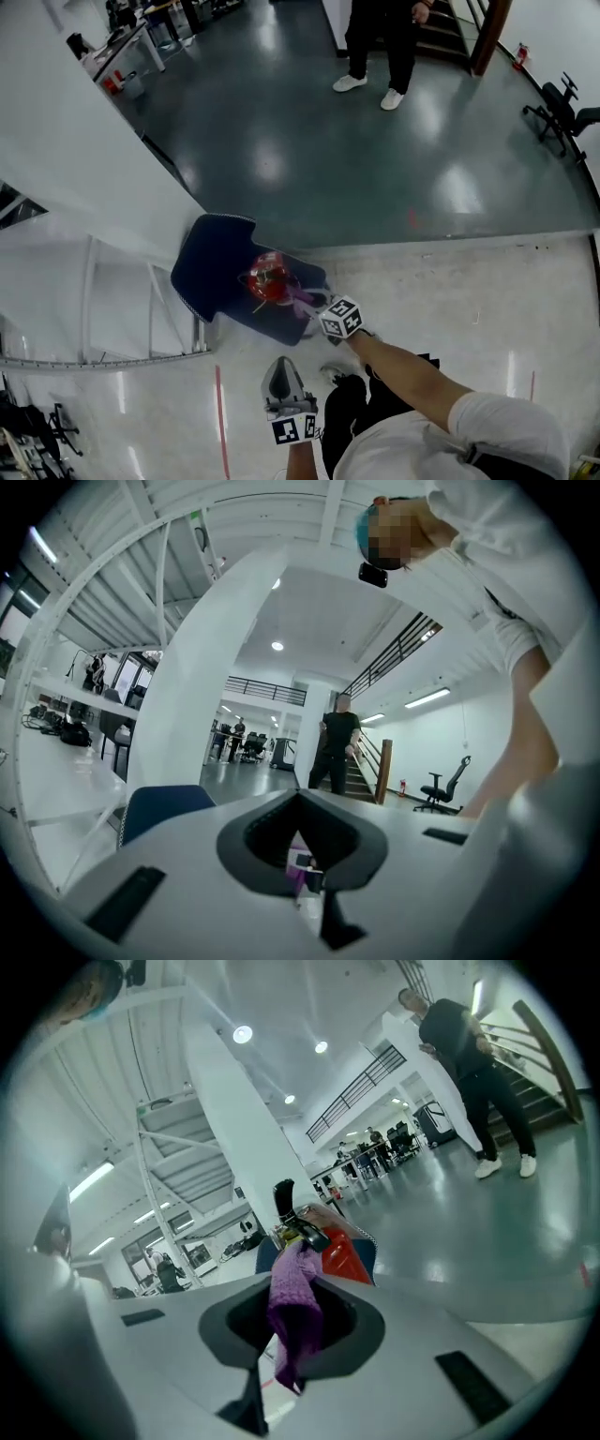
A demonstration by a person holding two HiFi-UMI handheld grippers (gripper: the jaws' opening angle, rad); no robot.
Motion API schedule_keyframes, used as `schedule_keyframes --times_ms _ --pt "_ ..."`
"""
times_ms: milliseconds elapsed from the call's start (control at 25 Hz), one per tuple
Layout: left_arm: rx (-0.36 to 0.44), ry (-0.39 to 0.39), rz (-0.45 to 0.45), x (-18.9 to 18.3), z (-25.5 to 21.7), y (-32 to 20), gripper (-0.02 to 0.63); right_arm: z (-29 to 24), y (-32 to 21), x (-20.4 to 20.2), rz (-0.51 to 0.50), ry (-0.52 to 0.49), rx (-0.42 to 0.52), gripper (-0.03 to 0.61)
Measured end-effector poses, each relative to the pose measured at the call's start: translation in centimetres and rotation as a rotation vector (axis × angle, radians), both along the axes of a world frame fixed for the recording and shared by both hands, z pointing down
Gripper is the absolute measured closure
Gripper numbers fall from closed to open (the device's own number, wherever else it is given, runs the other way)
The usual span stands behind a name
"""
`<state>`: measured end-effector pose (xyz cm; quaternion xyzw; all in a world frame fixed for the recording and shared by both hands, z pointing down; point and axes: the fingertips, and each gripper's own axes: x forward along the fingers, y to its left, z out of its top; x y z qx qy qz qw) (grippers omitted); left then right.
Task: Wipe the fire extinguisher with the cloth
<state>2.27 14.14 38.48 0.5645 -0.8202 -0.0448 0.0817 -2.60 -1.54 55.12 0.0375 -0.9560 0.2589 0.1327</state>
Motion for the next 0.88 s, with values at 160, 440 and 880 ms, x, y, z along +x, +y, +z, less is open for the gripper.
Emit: schedule_keyframes --times_ms 160,440,880 --pt "0.008 -0.016 -0.012 0.8 -2.1 0.0 0.609 -1.1 1.0 4.8 0.017 0.035 -0.01 0.52" --pt "-0.006 0.023 -0.001 1.1 0.3 -1.4 0.609 -2.3 1.1 8.5 0.07 -0.023 0.004 0.52" --pt "-0.059 -0.029 0.275 -7.8 3.6 -2.3 0.609 1.8 3.1 7.3 0.343 0.071 0.032 0.52"
